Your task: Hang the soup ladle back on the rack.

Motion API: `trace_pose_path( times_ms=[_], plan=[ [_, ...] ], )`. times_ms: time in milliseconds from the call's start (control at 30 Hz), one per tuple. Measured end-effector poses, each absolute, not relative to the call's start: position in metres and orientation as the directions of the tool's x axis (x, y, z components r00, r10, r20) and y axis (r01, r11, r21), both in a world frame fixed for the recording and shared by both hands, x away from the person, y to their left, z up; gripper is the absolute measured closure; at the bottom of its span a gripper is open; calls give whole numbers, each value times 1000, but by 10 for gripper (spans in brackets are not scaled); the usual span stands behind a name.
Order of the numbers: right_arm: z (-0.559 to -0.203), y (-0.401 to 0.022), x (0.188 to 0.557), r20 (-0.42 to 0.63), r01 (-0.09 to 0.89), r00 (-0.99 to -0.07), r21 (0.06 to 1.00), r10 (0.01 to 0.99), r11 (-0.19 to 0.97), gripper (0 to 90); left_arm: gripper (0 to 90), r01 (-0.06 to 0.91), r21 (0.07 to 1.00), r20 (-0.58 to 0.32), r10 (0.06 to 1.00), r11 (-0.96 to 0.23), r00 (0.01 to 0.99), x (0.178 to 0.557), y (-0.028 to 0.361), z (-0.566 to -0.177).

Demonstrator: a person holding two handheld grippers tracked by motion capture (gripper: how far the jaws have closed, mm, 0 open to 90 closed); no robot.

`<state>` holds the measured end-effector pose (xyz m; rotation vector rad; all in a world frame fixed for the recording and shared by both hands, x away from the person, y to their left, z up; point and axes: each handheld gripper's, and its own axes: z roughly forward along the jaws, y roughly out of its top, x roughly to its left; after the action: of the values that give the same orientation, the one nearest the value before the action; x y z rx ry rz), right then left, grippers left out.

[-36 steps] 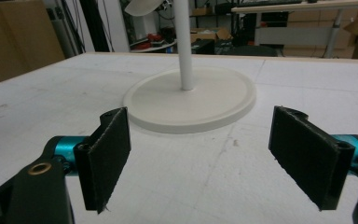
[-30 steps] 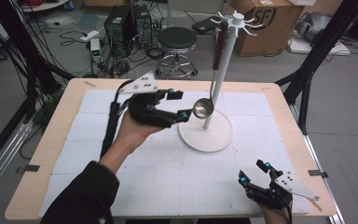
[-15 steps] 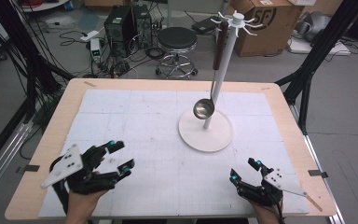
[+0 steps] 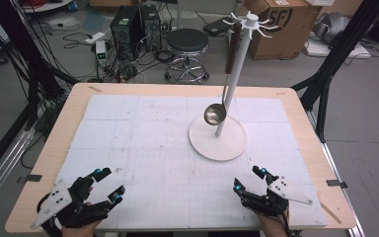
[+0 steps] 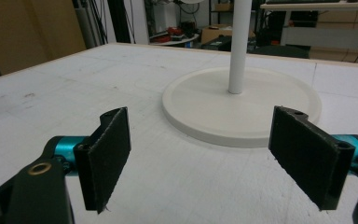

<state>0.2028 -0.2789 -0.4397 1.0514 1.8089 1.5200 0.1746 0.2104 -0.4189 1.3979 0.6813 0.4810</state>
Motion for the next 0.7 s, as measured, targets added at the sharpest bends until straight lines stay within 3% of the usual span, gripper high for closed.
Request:
trace_pose_path(
  times_ms=[333,700],
  plan=[
    [-437,-280,196,70,204,-544,978,836,51,196,300,67,997,-76,649,39,757,173,187,-430],
    [-438,-277,197,73,208,-548,977,833,51,196,261,81,996,-91,656,47,749,171,191,-435]
  ],
)
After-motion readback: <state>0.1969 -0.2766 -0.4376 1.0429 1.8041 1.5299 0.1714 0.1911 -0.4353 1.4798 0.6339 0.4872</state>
